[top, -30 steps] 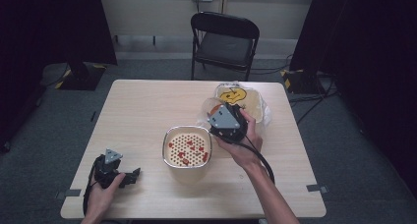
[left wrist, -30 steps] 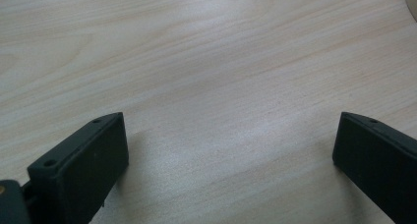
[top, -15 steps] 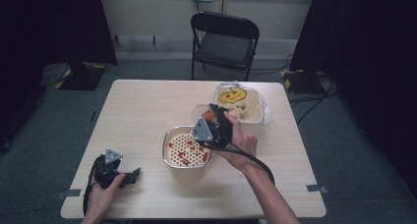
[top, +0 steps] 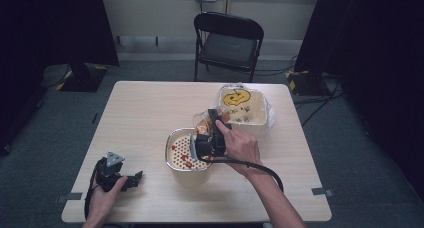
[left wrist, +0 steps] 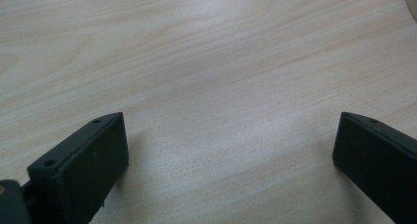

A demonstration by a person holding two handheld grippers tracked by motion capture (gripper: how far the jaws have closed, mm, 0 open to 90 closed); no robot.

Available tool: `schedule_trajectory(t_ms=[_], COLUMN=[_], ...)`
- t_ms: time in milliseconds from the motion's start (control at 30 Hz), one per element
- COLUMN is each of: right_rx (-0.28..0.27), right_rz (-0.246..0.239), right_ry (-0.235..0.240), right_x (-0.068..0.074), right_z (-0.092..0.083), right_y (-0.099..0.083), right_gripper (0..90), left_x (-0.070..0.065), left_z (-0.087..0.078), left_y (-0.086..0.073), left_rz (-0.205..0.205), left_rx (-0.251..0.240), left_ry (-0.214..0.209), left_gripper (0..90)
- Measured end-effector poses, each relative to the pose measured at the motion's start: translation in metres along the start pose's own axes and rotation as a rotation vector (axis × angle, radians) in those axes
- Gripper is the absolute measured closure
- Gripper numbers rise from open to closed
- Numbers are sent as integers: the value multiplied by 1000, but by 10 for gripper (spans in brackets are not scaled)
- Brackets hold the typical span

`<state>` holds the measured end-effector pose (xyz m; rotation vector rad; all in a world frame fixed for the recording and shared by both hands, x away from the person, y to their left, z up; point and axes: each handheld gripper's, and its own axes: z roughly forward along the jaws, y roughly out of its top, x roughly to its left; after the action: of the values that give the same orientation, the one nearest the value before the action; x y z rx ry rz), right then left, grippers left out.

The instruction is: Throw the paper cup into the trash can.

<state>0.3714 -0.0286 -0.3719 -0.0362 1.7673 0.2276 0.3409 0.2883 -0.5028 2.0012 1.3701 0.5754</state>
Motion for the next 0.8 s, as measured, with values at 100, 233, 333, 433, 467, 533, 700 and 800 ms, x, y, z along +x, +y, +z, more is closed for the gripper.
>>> schedule_trajectory(t_ms=[100, 233, 333, 433, 467, 533, 700, 800], right_rx=[8, 12, 15, 13, 13, 14, 22, 25], right_rz=[-28, -111, -143, -164, -173, -220, -267, -317], right_ry=[-30, -82, -102, -120, -132, -161, -200, -242], right_x=[1, 4, 5, 5, 5, 6, 8, 11], right_z=[-1, -4, -5, -7, -8, -9, -10, -10], right_y=[1, 3, 5, 6, 7, 8, 8, 8], right_gripper=[456, 458, 460, 464, 465, 467, 470, 476], left_x=[0, 0, 0, 0, 0, 0, 0, 0], left_z=[0, 0, 0, 0, 0, 0, 0, 0], left_y=[0, 0, 0, 0, 0, 0, 0, 0], left_rz=[4, 0, 0, 0, 0, 0, 0, 0], left_rx=[1, 0, 0, 0, 0, 0, 0, 0], left_ry=[0, 0, 0, 0, 0, 0, 0, 0], left_gripper=[0, 0, 0, 0, 0, 0, 0, 0])
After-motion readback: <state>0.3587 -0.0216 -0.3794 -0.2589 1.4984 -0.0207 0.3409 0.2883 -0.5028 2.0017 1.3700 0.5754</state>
